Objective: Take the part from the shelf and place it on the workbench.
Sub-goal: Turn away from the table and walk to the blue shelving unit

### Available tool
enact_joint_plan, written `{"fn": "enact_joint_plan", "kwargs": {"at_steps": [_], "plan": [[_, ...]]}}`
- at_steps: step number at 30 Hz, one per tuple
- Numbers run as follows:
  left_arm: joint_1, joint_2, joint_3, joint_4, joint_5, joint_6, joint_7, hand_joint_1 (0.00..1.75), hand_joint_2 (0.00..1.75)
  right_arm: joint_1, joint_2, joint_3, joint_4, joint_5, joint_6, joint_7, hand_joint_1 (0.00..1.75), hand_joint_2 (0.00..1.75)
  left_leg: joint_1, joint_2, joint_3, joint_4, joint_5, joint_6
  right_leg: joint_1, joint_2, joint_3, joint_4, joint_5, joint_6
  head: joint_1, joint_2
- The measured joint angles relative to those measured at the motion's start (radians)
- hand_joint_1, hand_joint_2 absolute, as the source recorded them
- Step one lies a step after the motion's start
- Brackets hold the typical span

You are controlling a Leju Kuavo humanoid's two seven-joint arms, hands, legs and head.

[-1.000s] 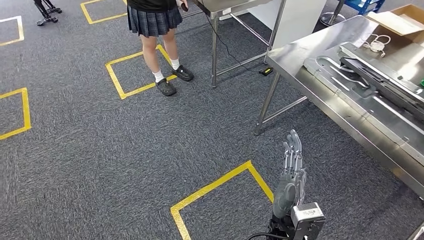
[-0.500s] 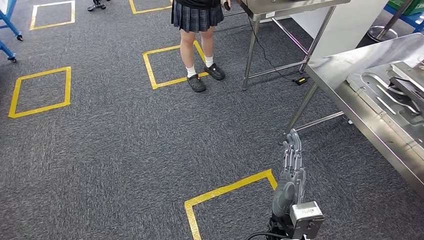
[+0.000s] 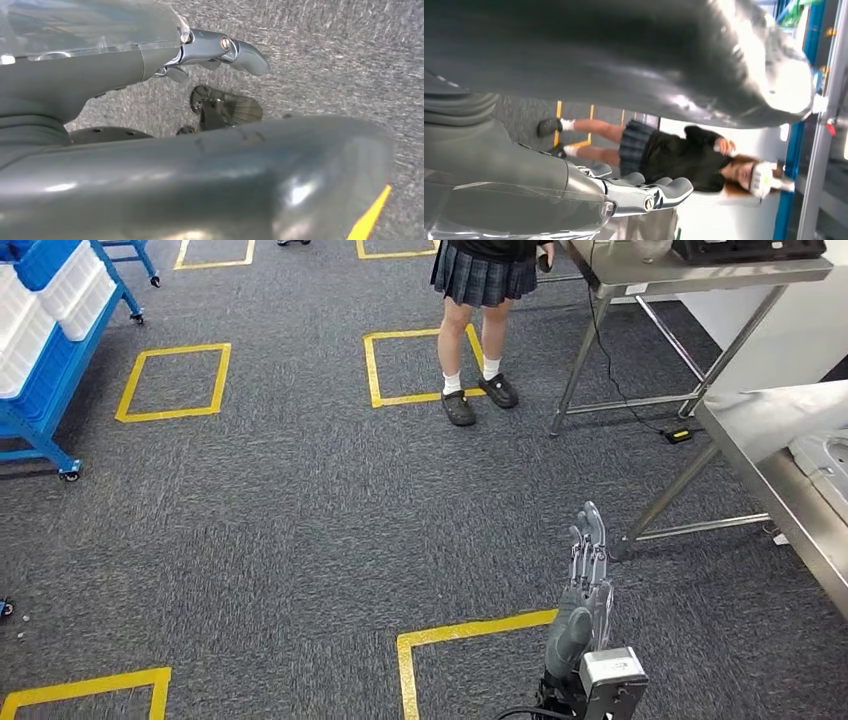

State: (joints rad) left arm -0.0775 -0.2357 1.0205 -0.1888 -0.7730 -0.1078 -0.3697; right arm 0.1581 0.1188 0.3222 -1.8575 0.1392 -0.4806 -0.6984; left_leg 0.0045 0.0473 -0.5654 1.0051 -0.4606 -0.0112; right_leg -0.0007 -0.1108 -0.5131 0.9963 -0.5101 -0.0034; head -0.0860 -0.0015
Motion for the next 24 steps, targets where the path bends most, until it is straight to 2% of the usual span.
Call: {"fn": "enact_joint_plan", "kwargs": {"at_steps": [1,2,4,6,7,8,9,10,11,12,13,14,15,16,17,18,19,21,22,23,24], "plan": [[0.001,0.0,0.0,0.0,-0.004,-0.001,-0.001,0.0,0.0,0.0,0.0,0.001,-0.001,0.0,-0.003,0.0,0.0,0.0,0.0,-0.01,-0.002,-0.002,0.002,0.005,0.0,-0.007,0.002,-0.001,0.0,0.005,0.0,0.0],[0.003,0.0,-0.001,0.0,-0.008,0.0,0.0,0.0,0.0,0.0,-0.001,0.003,-0.002,0.0,-0.006,0.0,0.0,0.0,0.002,-0.019,-0.001,-0.005,0.005,0.011,-0.003,-0.004,0.004,0.002,-0.005,0.011,0.0,0.0],[0.002,-0.001,-0.005,0.0,-0.024,0.002,0.005,0.0,0.0,0.001,-0.001,0.004,-0.006,0.0,-0.012,0.0,0.0,0.0,0.007,-0.037,0.0,-0.013,0.011,0.022,-0.008,0.036,-0.013,0.049,-0.042,0.021,0.0,0.0],[-0.001,-0.002,-0.017,0.0,-0.045,0.006,0.012,0.0,0.0,0.009,-0.003,0.004,-0.007,0.0,-0.015,0.0,0.0,0.0,0.008,-0.057,-0.005,-0.014,0.016,0.029,-0.012,0.088,-0.072,0.174,-0.112,0.026,0.0,0.0],[-0.002,-0.002,-0.023,0.0,-0.05,0.007,0.014,0.0,0.0,0.014,-0.003,0.004,-0.007,0.0,-0.016,0.0,0.0,0.0,0.007,-0.069,-0.008,-0.014,0.017,0.031,-0.013,0.099,-0.104,0.238,-0.137,0.027,0.0,0.0],[-0.002,-0.002,-0.027,0.0,-0.054,0.008,0.015,0.0,0.0,0.018,-0.004,0.004,-0.007,0.0,-0.014,0.0,0.0,0.0,0.007,-0.082,-0.01,-0.013,0.018,0.031,-0.013,0.105,-0.126,0.278,-0.145,0.028,0.0,0.0],[-0.001,-0.002,-0.028,0.0,-0.054,0.009,0.016,0.0,0.0,0.02,-0.005,0.004,-0.007,0.001,-0.012,0.0,0.0,0.0,0.007,-0.096,-0.01,-0.012,0.018,0.031,-0.013,0.108,-0.129,0.28,-0.131,0.027,0.0,0.0],[-0.001,-0.002,-0.03,0.0,-0.054,0.011,0.016,0.0,0.0,0.02,-0.005,0.004,-0.007,0.001,-0.008,0.0,0.0,0.0,0.007,-0.109,-0.01,-0.011,0.019,0.03,-0.013,0.112,-0.112,0.241,-0.098,0.025,0.0,0.0],[0.0,-0.003,-0.031,0.0,-0.054,0.013,0.016,0.0,0.0,0.021,-0.005,0.004,-0.007,0.002,-0.003,0.0,0.0,0.0,0.007,-0.123,-0.009,-0.009,0.019,0.029,-0.014,0.126,-0.083,0.175,-0.056,0.022,0.0,0.0],[0.0,-0.004,-0.032,0.0,-0.054,0.015,0.017,0.0,0.0,0.021,-0.005,0.004,-0.007,0.002,0.001,0.0,0.0,0.0,0.005,-0.136,-0.01,-0.007,0.019,0.026,-0.016,0.153,-0.052,0.107,-0.024,0.019,0.0,0.0],[-0.001,-0.005,-0.033,0.0,-0.053,0.016,0.017,0.0,0.0,0.021,-0.005,0.004,-0.007,0.002,0.004,0.0,0.0,0.0,0.005,-0.149,-0.013,-0.005,0.02,0.021,-0.017,0.176,-0.029,0.054,-0.003,0.016,0.0,0.0],[-0.002,-0.006,-0.033,0.0,-0.053,0.017,0.017,0.0,0.0,0.022,-0.005,0.004,-0.007,0.002,0.007,0.0,0.0,0.0,0.006,-0.16,-0.017,-0.004,0.023,0.015,-0.017,0.195,-0.018,0.024,0.004,0.013,0.0,0.0],[-0.002,-0.006,-0.033,0.0,-0.052,0.018,0.017,0.0,0.0,0.022,-0.006,0.004,-0.007,0.003,0.008,0.0,0.0,0.0,0.007,-0.172,-0.022,-0.004,0.026,0.008,-0.016,0.201,-0.016,0.015,0.002,0.01,0.0,0.0],[-0.001,-0.007,-0.033,0.0,-0.05,0.019,0.017,0.0,0.0,0.022,-0.006,0.004,-0.006,0.003,0.009,0.0,0.0,0.0,0.01,-0.184,-0.026,-0.005,0.029,0.0,-0.014,0.191,-0.017,0.013,0.004,0.006,0.0,0.0],[0.001,-0.006,-0.033,0.0,-0.048,0.02,0.018,0.0,0.0,0.021,-0.006,0.004,-0.006,0.004,0.012,0.0,0.0,0.0,0.012,-0.184,-0.03,-0.004,0.029,-0.006,-0.014,0.177,-0.015,0.009,0.007,0.0,0.0,0.0],[0.003,-0.006,-0.033,0.0,-0.046,0.021,0.019,0.0,0.0,0.019,-0.005,0.004,-0.006,0.005,0.016,0.0,0.0,0.0,0.011,-0.168,-0.037,0.008,0.021,-0.01,-0.016,0.162,-0.012,0.003,0.01,-0.007,0.0,0.0],[0.003,-0.006,-0.033,0.0,-0.044,0.022,0.02,0.0,0.0,0.018,-0.005,0.005,-0.006,0.006,0.02,0.0,0.0,0.0,0.009,-0.142,-0.052,0.038,0.003,-0.014,-0.017,0.146,-0.01,-0.002,0.013,-0.014,-0.001,0.0],[0.0,-0.006,-0.033,0.0,-0.043,0.022,0.021,0.0,0.0,0.018,-0.004,0.005,-0.003,0.008,0.028,0.0,0.0,0.0,0.007,-0.08,-0.109,0.159,-0.061,-0.019,-0.016,0.113,-0.007,-0.006,0.013,-0.023,-0.002,0.0],[-0.001,-0.006,-0.033,0.0,-0.042,0.022,0.021,0.0,0.0,0.018,-0.005,0.005,-0.001,0.009,0.031,0.0,0.0,0.0,0.008,-0.066,-0.141,0.228,-0.09,-0.022,-0.014,0.095,-0.008,-0.006,0.012,-0.025,-0.001,0.0],[0.0,-0.006,-0.033,0.0,-0.04,0.023,0.02,0.0,0.0,0.017,-0.005,0.005,0.002,0.009,0.034,0.0,0.0,0.0,0.009,-0.059,-0.163,0.276,-0.105,-0.024,-0.012,0.079,-0.007,-0.005,0.011,-0.026,-0.001,0.0],[0.001,-0.006,-0.033,0.0,-0.038,0.024,0.02,0.0,0.0,0.016,-0.005,0.005,0.004,0.008,0.039,0.0,0.0,0.0,0.01,-0.054,-0.166,0.288,-0.101,-0.026,-0.012,0.063,-0.007,-0.005,0.009,-0.026,-0.001,0.0]]}}
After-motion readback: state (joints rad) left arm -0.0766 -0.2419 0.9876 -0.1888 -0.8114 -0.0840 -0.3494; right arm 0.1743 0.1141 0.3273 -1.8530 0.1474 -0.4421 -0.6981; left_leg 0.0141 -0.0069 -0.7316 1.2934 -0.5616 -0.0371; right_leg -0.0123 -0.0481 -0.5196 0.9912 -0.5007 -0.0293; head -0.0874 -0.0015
